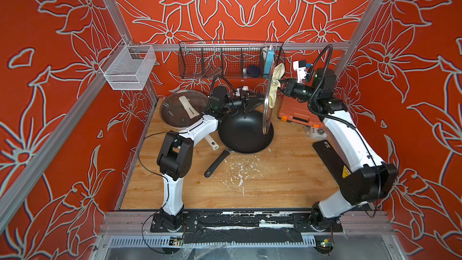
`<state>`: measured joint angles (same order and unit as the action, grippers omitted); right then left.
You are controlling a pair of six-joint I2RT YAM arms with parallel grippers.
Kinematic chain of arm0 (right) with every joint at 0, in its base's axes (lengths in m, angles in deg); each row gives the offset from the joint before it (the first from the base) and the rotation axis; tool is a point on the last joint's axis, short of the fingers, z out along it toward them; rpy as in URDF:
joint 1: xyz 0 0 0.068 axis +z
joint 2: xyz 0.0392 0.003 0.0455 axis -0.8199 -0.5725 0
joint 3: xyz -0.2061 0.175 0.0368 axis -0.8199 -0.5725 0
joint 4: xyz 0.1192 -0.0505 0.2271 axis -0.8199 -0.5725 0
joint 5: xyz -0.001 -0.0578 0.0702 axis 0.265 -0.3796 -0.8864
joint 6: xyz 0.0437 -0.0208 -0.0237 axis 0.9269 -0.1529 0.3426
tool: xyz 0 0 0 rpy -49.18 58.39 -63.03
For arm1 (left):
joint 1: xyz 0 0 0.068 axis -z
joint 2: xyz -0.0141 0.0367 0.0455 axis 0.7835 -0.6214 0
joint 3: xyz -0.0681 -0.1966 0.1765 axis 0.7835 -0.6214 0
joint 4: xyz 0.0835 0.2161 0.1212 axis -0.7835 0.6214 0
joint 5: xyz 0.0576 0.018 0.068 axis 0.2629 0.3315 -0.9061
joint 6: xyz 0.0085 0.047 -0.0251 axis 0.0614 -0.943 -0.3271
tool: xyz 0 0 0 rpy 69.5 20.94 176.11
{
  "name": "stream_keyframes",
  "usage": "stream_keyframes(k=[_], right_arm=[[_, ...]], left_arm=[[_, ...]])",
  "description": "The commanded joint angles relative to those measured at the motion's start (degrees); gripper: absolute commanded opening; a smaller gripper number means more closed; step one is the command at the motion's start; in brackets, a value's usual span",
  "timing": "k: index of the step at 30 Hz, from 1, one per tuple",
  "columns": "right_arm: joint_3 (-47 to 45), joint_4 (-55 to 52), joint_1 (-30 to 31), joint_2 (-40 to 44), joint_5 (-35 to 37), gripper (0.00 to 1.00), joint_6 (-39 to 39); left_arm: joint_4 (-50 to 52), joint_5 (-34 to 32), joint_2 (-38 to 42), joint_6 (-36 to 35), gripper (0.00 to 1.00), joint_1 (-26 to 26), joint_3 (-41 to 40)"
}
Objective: Wipe the pot lid with a cloth
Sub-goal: Wipe the pot lid.
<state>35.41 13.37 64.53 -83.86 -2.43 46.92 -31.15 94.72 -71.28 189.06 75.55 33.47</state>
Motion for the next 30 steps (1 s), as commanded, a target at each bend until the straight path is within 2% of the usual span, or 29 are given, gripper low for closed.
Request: stream_keyframes(k=[1,5,10,15,19,22,30], right_arm=[[-0.63,-0.56,-1.03,-0.98,2.31,0.00,-0.71],[-2.57,-0.78,-1.19,1.27,2.36,0.00,-1.41],[-5.47,-5.94,-1.26,7.07,5.72,0.00,-4.89],[-9.02,-12.71,-1.32,14.31,11.84,0.00,-9.07],[-11.04,-18.09,-1.26,20.58,17.34,0.00,-12.66],[-10.97,-22.72,-1.15,24.47,20.81,0.00,-16.25],[-10.17,-33.01,0.68,29.32,25.86,0.00,-24.20]], left_arm=[[-9.30,0.63,4.37,-0.08,0.00,0.38,1.95],[-4.97,1.24,5.07,-4.04,0.00,0.29,2.07],[17.24,-0.24,10.14,-26.26,0.00,0.27,2.81],[31.10,-4.63,14.02,-40.16,0.00,0.15,2.80],[41.00,-10.21,17.16,-52.45,0.00,0.20,2.99],[48.29,-16.70,19.76,-62.25,0.00,0.29,3.00],[55.98,-30.46,24.31,-81.81,0.00,1.02,-0.75]])
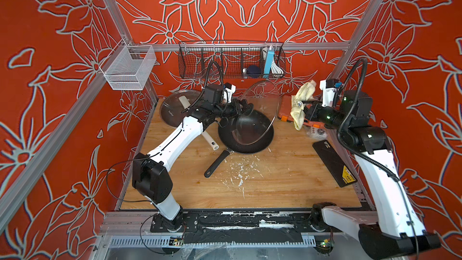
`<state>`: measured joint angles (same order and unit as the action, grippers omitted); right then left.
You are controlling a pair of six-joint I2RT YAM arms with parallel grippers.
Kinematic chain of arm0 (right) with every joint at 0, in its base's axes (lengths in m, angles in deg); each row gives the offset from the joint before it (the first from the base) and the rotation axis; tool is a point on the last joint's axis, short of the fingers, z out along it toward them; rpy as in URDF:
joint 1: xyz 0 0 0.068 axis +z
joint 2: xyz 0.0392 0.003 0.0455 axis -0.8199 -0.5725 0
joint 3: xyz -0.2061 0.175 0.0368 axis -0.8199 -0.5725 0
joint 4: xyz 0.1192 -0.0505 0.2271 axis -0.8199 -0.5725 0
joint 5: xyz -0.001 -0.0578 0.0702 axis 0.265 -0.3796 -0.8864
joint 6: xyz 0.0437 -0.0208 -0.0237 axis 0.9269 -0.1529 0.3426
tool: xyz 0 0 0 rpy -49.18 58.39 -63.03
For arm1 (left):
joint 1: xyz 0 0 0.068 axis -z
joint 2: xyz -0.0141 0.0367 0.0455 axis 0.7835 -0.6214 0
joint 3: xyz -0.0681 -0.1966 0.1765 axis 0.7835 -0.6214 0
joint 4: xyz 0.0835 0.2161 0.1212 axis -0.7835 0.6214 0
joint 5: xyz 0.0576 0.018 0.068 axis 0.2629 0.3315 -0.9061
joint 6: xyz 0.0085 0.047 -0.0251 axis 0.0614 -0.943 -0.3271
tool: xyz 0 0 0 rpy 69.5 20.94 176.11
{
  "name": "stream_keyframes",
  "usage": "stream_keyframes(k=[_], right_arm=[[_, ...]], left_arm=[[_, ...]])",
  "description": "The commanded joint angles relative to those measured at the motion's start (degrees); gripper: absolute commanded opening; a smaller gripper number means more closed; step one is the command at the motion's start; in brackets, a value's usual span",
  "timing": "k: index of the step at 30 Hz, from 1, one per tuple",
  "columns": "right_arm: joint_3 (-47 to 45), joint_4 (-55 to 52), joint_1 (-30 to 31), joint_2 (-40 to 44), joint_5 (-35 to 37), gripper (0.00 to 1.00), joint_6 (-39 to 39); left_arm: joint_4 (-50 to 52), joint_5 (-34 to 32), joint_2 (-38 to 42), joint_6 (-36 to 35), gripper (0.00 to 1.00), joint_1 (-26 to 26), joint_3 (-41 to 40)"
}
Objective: Wipe the pot lid with a cloth
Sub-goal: Wipe the pot lid.
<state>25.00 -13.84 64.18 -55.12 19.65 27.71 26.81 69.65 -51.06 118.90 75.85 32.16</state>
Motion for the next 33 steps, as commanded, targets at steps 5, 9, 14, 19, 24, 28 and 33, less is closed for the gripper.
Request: stream_keyframes(k=[5,9,14,19,24,28,33], right_arm=[[0.63,-11.01,6.15,0.30,10.74,0.00,-11.26],[2.30,-12.86,11.54,-2.24,15.01,0.00,-13.44],[4.50,-13.33,16.73,-6.81,19.07,0.00,-14.04],[4.31,-12.48,19.59,-10.19,18.85,0.00,-13.46],[2.41,-11.13,22.64,-12.16,17.77,0.00,-12.17],[1.88,-10.52,25.80,-13.31,16.81,0.00,-11.35],[1.76,-9.28,29.01,-14.62,15.18,0.00,-10.62]], left_arm=[[-0.62,-12.21,6.02,-21.15,0.00,3.50,-1.36],[-0.09,-17.39,6.95,-25.93,0.00,6.37,-1.71],[0.85,-22.29,7.35,-27.61,0.00,9.18,-1.20],[0.50,-23.02,7.79,-25.92,0.00,10.26,-1.19],[-0.31,-22.58,7.59,-23.47,0.00,10.62,-1.27],[-0.58,-22.70,7.29,-21.20,0.00,10.71,-1.10],[-0.67,-22.05,6.89,-20.22,0.00,10.71,-1.01]])
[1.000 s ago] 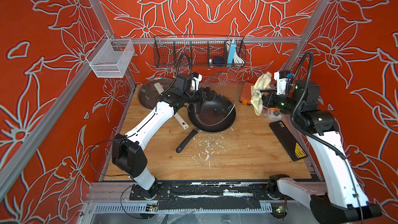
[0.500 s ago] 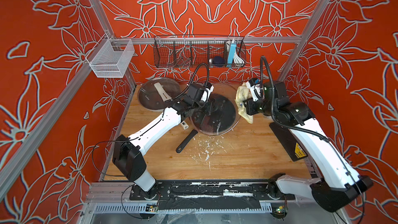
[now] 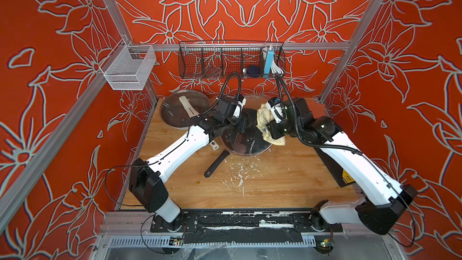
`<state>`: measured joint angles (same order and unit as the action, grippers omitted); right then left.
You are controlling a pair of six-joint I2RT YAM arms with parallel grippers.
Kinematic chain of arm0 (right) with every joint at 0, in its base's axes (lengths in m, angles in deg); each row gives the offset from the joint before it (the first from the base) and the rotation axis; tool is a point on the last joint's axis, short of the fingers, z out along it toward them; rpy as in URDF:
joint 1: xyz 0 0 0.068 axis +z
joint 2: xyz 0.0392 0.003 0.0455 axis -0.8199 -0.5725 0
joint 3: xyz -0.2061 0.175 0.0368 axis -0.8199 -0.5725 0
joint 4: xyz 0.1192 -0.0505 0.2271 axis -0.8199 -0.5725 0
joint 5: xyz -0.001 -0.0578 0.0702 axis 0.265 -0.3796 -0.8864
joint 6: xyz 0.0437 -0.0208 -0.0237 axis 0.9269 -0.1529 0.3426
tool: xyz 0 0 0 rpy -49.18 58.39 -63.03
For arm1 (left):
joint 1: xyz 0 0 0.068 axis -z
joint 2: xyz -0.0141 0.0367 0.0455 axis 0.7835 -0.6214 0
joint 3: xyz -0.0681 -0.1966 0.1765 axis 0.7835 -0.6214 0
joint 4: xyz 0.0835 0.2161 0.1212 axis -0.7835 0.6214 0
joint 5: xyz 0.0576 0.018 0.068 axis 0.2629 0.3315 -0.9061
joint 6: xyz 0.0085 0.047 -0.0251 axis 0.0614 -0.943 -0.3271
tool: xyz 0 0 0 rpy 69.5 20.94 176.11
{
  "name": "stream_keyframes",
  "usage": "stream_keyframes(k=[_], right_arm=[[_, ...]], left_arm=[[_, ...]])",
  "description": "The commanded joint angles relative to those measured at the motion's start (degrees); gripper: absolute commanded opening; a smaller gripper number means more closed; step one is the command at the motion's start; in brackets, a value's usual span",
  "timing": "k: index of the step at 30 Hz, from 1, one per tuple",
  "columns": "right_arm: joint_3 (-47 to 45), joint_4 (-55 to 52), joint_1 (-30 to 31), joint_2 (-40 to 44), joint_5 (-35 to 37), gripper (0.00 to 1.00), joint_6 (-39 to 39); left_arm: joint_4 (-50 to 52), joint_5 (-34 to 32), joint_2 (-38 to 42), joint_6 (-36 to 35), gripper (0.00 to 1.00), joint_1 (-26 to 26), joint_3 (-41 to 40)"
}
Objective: Wipe the pot lid with a cloth
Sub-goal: Wipe the pot lid.
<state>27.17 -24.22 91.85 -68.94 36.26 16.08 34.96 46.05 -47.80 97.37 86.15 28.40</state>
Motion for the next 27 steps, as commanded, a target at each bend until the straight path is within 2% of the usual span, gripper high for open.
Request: stream_keyframes(k=[1,3,5,9,13,18,27], right_arm=[[-0.23,1.17,1.66,-1.07,-1.57,0.00,1.03],[0.10,1.01,1.89,-1.19,-1.29,0.00,1.10],[0.72,0.57,1.85,-0.64,1.95,0.00,0.99],[2.20,-1.40,-0.77,-0.04,6.07,0.00,-1.34],[1.98,-1.59,-2.15,0.22,4.20,0.00,-2.38],[0.20,-0.55,0.13,0.04,-0.75,0.00,-0.74],[-0.46,0.07,3.38,-1.40,-1.75,0.00,0.37]], left_arm=[[-8.82,1.65,3.57,1.31,0.00,0.42,2.75],[-8.69,1.60,3.61,1.15,0.00,0.41,2.77],[-8.73,1.74,3.69,0.90,0.00,0.41,2.66],[-8.38,1.80,3.98,1.19,0.00,0.41,2.31],[-8.39,1.71,4.19,2.16,0.00,0.41,2.13],[-7.96,0.43,3.75,4.58,0.00,0.41,2.72],[-7.94,0.29,2.97,8.16,0.00,0.41,3.17]])
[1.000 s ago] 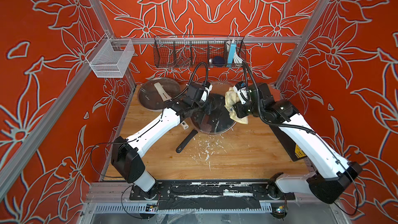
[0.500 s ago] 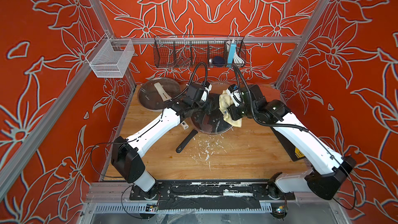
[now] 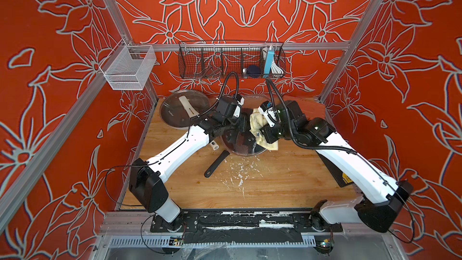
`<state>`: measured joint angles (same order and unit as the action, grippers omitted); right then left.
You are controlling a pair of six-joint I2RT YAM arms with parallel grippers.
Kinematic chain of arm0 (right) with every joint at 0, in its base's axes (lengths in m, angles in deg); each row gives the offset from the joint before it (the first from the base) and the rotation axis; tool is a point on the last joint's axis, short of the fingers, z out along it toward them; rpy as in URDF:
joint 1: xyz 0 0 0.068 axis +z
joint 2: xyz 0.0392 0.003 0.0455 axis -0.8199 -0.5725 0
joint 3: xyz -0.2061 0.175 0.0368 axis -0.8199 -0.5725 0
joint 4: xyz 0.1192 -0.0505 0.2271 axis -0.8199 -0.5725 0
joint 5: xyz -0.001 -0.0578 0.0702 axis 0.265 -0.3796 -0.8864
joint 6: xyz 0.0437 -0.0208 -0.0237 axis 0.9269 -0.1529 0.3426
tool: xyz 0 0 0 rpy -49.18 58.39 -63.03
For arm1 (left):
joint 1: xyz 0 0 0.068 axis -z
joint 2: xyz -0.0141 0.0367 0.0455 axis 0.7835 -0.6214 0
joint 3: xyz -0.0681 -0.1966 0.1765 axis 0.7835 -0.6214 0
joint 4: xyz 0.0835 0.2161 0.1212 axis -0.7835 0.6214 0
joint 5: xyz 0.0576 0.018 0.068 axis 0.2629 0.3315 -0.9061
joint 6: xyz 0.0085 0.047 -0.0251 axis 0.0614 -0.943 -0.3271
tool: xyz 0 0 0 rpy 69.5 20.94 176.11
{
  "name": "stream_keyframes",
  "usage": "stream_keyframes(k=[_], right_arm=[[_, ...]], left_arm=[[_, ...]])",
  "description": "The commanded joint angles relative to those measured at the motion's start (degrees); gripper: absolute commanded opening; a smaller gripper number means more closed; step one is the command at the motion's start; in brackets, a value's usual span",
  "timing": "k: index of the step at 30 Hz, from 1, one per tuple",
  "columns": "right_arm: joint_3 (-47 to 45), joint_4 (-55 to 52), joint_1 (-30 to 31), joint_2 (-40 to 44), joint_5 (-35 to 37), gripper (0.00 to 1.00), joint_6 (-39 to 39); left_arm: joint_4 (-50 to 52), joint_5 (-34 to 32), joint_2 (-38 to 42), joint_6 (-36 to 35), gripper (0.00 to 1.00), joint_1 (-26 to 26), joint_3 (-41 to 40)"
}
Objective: Wipe the pot lid with a cloth
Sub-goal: Wipe the pot lid.
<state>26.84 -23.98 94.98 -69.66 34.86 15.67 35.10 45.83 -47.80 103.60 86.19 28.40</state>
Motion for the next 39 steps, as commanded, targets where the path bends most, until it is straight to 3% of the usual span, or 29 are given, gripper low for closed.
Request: stream_keyframes(k=[1,4,10,17,23,28,32,39], right_arm=[[0.20,-0.37,0.29,-0.64,1.00,0.00,0.71],[1.73,-1.24,-1.07,-0.30,4.74,0.00,-0.15],[3.15,-2.64,-5.62,-1.19,2.61,0.00,-1.69],[-0.12,-0.16,-0.58,-1.52,-4.01,0.00,1.15],[-0.73,1.31,2.93,-3.19,-3.66,0.00,3.19],[1.26,-0.55,0.44,-2.06,2.67,0.00,2.34],[1.68,-0.23,-3.52,-1.52,1.10,0.00,1.28],[-0.04,1.36,0.41,-2.84,-4.04,0.00,1.69]], left_arm=[[-7.99,0.55,2.96,1.98,0.00,0.37,3.19],[-7.65,0.25,2.92,2.41,0.00,0.37,3.19],[-7.37,-1.28,2.92,5.38,0.00,0.37,3.36],[-4.83,-6.32,1.09,13.71,0.00,0.37,6.24],[-3.77,-7.68,0.19,19.47,0.00,0.37,7.87],[-3.20,-9.10,0.39,19.15,0.00,0.37,7.39],[-3.02,-9.64,0.71,19.06,0.00,0.37,6.97],[-2.80,-10.16,0.39,19.58,0.00,0.37,7.97]])
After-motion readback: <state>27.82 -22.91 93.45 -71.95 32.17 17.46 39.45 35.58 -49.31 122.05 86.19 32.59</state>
